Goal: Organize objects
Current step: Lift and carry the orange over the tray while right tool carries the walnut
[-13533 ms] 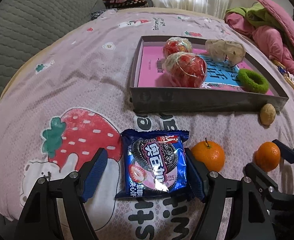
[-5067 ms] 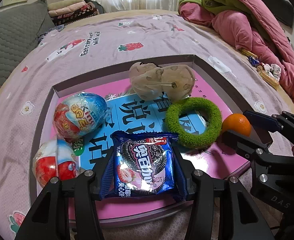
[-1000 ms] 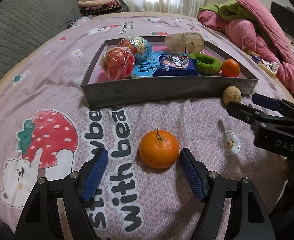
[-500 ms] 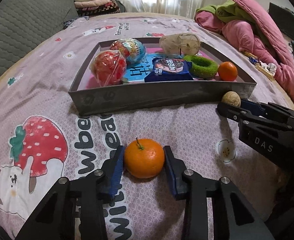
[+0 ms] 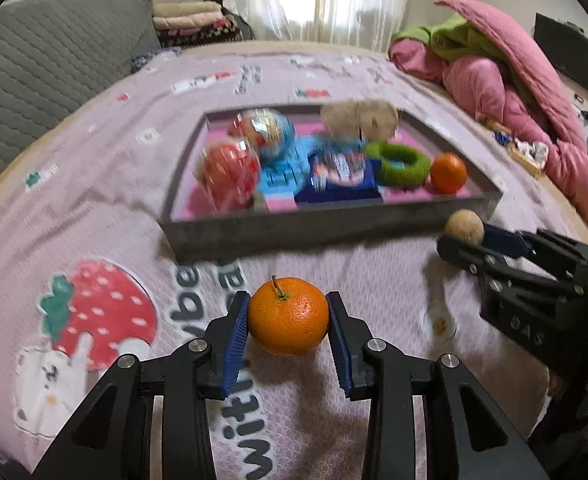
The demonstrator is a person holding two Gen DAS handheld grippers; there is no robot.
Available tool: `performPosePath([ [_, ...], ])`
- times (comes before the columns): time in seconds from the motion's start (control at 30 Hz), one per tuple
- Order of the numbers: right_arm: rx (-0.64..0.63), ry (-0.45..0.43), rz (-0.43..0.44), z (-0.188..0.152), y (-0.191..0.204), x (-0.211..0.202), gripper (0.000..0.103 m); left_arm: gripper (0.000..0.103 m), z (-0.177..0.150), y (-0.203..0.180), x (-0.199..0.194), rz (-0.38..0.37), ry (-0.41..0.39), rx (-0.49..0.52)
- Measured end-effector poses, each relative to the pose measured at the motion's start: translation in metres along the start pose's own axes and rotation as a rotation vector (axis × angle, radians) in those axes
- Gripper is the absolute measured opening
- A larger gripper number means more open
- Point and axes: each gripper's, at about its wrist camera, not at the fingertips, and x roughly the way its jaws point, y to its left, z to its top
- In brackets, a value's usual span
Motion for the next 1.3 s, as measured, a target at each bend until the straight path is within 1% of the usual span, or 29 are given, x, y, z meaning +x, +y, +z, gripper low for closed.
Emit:
performPosePath([
  [0.27, 0.001, -0.118, 0.006, 0.02, 0.001, -0.042, 0.035, 0.039, 0.024, 0.0, -0.027, 0.008, -0.071, 0.002],
  [0.57, 0.0, -0.193, 0.004, 0.043, -0.001, -0.067, 0.035, 0.039, 0.05, 0.001, -0.044, -0.002, -0.124, 0.004],
  [0.93, 0.011, -0.243, 0.0, 0.063, -0.009, -0.078, 0.035, 0.039, 0.078, 0.011, -0.048, 0.001, -0.171, -0.02],
  [1.3, 0.007, -0.28, -0.004, 0.089, -0.014, -0.072, 0.035, 0.039, 0.105, 0.003, -0.033, -0.008, -0.187, 0.014],
])
